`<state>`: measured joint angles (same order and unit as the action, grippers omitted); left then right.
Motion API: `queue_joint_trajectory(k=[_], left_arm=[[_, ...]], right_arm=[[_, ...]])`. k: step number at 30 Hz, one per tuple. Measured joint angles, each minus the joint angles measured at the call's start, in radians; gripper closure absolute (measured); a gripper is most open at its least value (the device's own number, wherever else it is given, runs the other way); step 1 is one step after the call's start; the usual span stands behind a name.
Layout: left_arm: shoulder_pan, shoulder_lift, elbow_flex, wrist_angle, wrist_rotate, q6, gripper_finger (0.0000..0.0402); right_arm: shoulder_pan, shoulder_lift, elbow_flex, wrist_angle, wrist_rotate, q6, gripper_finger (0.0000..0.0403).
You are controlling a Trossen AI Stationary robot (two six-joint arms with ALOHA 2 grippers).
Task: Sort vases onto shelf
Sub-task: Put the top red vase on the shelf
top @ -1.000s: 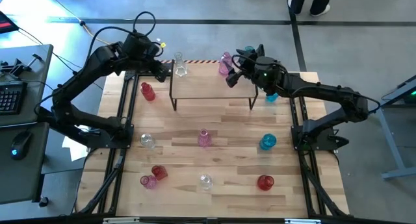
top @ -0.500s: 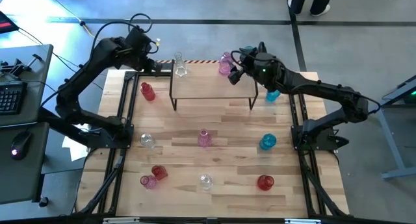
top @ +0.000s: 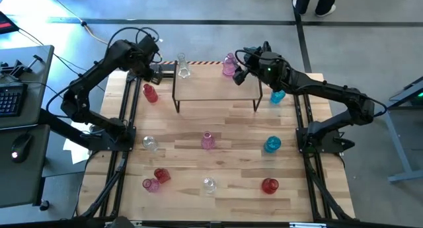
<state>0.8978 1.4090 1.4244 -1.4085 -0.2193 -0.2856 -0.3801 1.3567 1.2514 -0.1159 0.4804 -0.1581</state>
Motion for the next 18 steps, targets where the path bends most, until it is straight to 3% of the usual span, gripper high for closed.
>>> queue_joint_trajectory(k=[18], left_arm=[[0.065, 0.000, -0.245, 0.202, -0.004, -0.003, 0.0308]], right_arm=[[0.000, 0.001, 0.000, -0.001, 0.001, 0.000, 0.0084]])
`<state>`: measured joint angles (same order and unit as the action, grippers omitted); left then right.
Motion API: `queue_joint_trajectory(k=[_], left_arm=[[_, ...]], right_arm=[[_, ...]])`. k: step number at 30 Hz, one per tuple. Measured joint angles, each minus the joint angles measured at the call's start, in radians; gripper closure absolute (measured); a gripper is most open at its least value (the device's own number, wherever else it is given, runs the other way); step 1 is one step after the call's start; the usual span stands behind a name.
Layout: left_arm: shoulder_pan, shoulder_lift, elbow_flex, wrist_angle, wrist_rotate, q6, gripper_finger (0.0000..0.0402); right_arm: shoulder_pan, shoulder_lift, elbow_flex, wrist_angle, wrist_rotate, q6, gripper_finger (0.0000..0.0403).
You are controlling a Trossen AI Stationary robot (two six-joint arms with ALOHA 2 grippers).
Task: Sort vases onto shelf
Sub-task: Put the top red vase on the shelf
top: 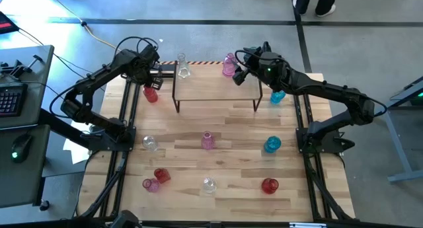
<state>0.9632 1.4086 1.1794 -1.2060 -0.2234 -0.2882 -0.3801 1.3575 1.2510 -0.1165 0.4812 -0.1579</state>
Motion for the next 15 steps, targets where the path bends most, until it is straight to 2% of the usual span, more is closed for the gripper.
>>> queue_joint_trajectory(k=[15], left_arm=[[0.000, 0.000, -0.006, 0.016, -0.008, -0.026, 0.0308]], right_arm=[[0.000, 0.000, 0.000, -0.031, -0.003, 0.026, 0.0084]])
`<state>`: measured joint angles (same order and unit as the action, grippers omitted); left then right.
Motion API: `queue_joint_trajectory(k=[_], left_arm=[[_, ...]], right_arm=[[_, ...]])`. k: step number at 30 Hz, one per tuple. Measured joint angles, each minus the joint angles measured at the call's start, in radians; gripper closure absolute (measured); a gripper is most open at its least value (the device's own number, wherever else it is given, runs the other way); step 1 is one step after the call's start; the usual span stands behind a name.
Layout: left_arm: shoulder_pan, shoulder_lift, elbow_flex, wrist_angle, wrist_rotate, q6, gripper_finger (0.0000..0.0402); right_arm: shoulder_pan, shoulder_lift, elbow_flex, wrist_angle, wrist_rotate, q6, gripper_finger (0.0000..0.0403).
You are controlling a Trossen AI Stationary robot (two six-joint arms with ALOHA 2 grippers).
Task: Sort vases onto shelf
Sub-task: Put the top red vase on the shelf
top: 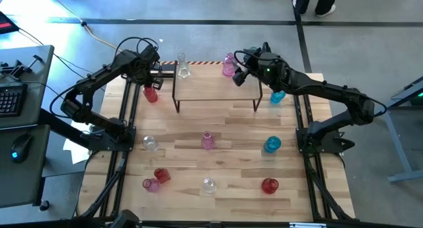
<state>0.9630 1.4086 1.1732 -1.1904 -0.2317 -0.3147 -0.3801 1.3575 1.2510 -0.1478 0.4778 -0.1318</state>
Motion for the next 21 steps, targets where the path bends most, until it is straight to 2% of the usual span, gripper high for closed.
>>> queue_joint_trajectory(k=[8, 17, 21], left_arm=[[0.000, 0.001, 0.000, 0.013, -0.014, -0.036, 0.0308], [-0.005, 0.001, 0.000, -0.035, 0.016, -0.168, 0.0308], [-0.017, 0.001, 0.000, -0.048, -0.010, -0.243, 0.0308]], right_arm=[[0.000, 0.000, 0.000, -0.002, -0.002, -0.003, 0.0084], [0.000, 0.000, 0.000, -0.003, -0.004, -0.007, 0.0084], [0.000, 0.000, 0.000, -0.003, -0.004, -0.007, 0.0084]])
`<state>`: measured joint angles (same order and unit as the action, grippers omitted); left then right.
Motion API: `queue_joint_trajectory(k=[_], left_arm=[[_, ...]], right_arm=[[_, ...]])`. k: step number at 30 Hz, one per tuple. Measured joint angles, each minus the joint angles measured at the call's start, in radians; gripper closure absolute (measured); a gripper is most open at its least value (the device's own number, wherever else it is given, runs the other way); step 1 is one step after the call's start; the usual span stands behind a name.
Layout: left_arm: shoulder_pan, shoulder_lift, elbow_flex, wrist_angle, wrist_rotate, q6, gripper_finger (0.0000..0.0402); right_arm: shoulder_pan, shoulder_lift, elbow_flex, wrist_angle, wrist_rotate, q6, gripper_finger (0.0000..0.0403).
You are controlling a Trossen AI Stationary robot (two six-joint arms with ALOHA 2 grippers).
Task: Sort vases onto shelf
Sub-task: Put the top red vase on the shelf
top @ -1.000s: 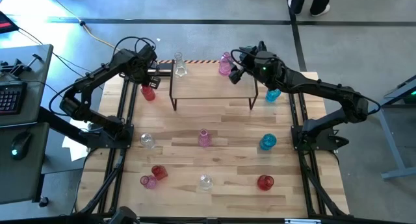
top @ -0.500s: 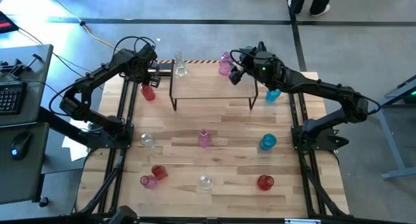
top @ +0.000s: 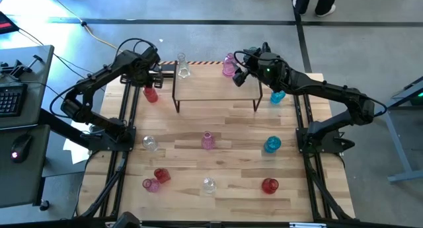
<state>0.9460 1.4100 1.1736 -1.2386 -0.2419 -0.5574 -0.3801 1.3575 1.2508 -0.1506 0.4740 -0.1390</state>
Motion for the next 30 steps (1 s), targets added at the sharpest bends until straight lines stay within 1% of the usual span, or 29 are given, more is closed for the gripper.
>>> queue_joint_trajectory(k=[7, 14, 23, 30], left_arm=[[-0.004, 0.000, -0.001, 0.006, -0.016, -0.041, 0.0308], [-0.029, 0.001, -0.040, 0.044, -0.084, -0.080, 0.0308], [-0.030, 0.003, -0.040, 0.063, -0.104, -0.112, 0.0308], [-0.031, 0.049, -0.041, 0.054, -0.125, -0.122, 0.0308]], right_arm=[[0.000, 0.000, 0.000, -0.002, -0.015, 0.000, 0.0084], [0.000, 0.000, 0.000, -0.023, -0.019, 0.000, 0.0084], [0.000, 0.000, 0.000, -0.027, -0.028, 0.000, 0.0084], [0.000, 0.000, 0.000, -0.049, -0.040, 0.000, 0.0084]])
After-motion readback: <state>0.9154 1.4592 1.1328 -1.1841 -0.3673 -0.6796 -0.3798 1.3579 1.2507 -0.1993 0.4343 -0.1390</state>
